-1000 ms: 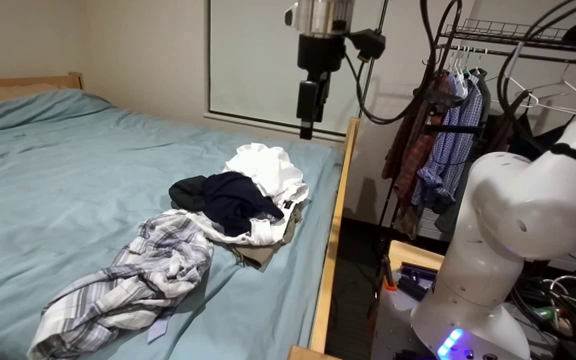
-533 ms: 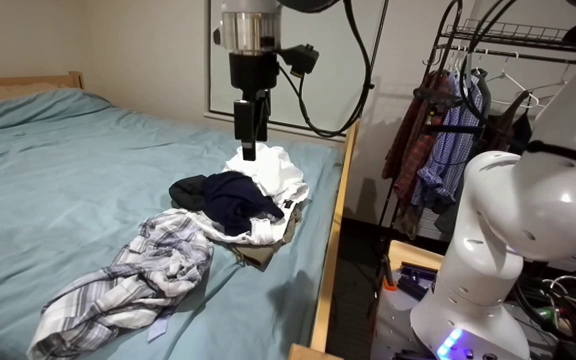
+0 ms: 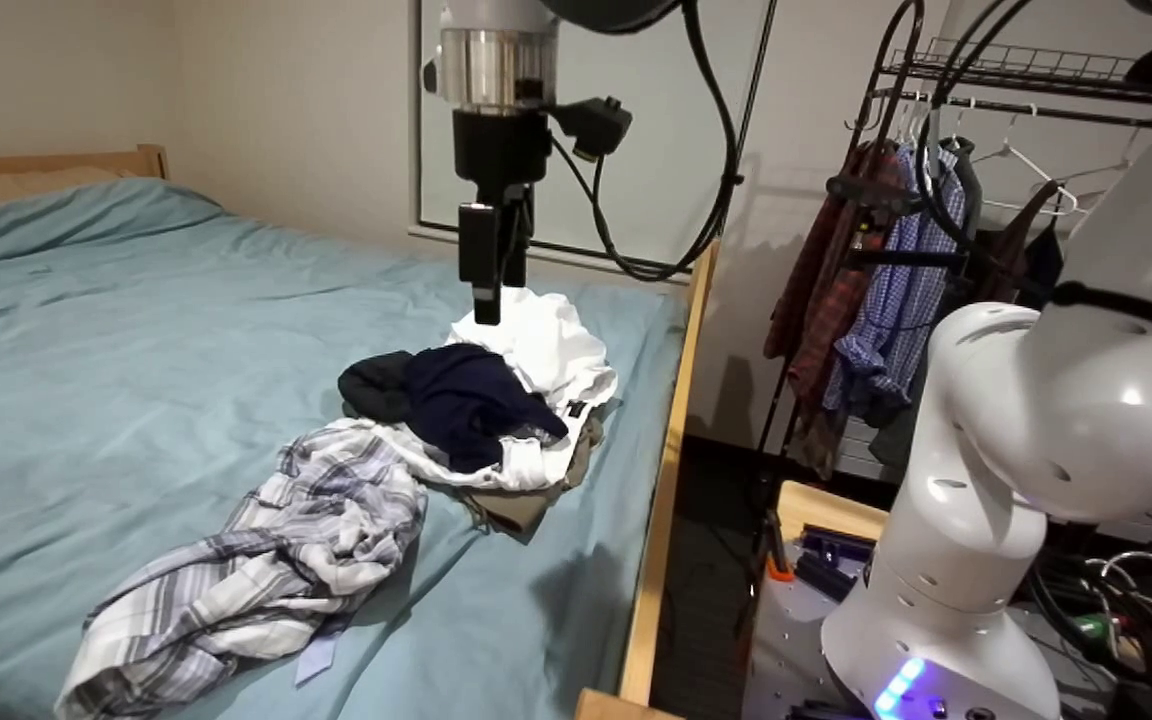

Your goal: Put the checked shirt on the pile of clothes on the right

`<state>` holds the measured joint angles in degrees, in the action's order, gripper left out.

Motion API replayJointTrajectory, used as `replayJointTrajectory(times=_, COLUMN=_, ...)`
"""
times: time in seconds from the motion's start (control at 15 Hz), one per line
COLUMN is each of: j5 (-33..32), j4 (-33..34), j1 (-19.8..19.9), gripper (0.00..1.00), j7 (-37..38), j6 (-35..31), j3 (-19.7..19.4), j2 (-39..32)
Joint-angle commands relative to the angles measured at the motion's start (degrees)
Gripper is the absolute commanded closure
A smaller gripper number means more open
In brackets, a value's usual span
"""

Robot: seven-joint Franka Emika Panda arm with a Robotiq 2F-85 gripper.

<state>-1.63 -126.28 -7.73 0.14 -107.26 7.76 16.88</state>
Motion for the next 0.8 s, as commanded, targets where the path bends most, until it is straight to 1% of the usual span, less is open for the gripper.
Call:
replayJointTrajectory(times=0.0, j5=4.1, j4=4.3, j1=-0.2, gripper=0.00, j7=-2.9, j6=-6.7, j3=-0.9, j2=-11.1)
replayJointTrajectory(times=0.07, j5=5.8, j4=5.7, j1=-0.4, gripper=0.00, j7=-4.8, j6=-10.1, j3=-1.1, j2=-14.8)
replayJointTrajectory(times=0.2, j5=9.6, j4=9.2, j1=-0.3, gripper=0.00, j7=-6.6, j6=-14.0, j3=-0.9, j2=-22.0)
replayJointTrajectory(times=0.33, j5=12.8, j4=12.9, j1=0.1, gripper=0.00, j7=-6.4, j6=-18.3, j3=-0.2, j2=-29.0)
replayJointTrajectory(times=0.4, j5=13.9, j4=15.2, j1=0.3, gripper=0.00, j7=-6.5, j6=-18.8, j3=0.2, j2=-32.3)
replayJointTrajectory(times=0.47, j5=14.4, j4=17.5, j1=0.4, gripper=0.00, j7=-5.9, j6=-19.4, j3=0.5, j2=-35.9)
replayJointTrajectory(times=0.67, j5=10.5, j4=23.5, j1=-0.8, gripper=0.00, j7=-0.3, j6=-18.7, j3=-0.5, j2=-43.9)
replayJointTrajectory(times=0.73, j5=10.1, j4=25.0, j1=-0.9, gripper=0.00, j7=0.6, j6=-18.0, j3=-0.7, j2=-45.8)
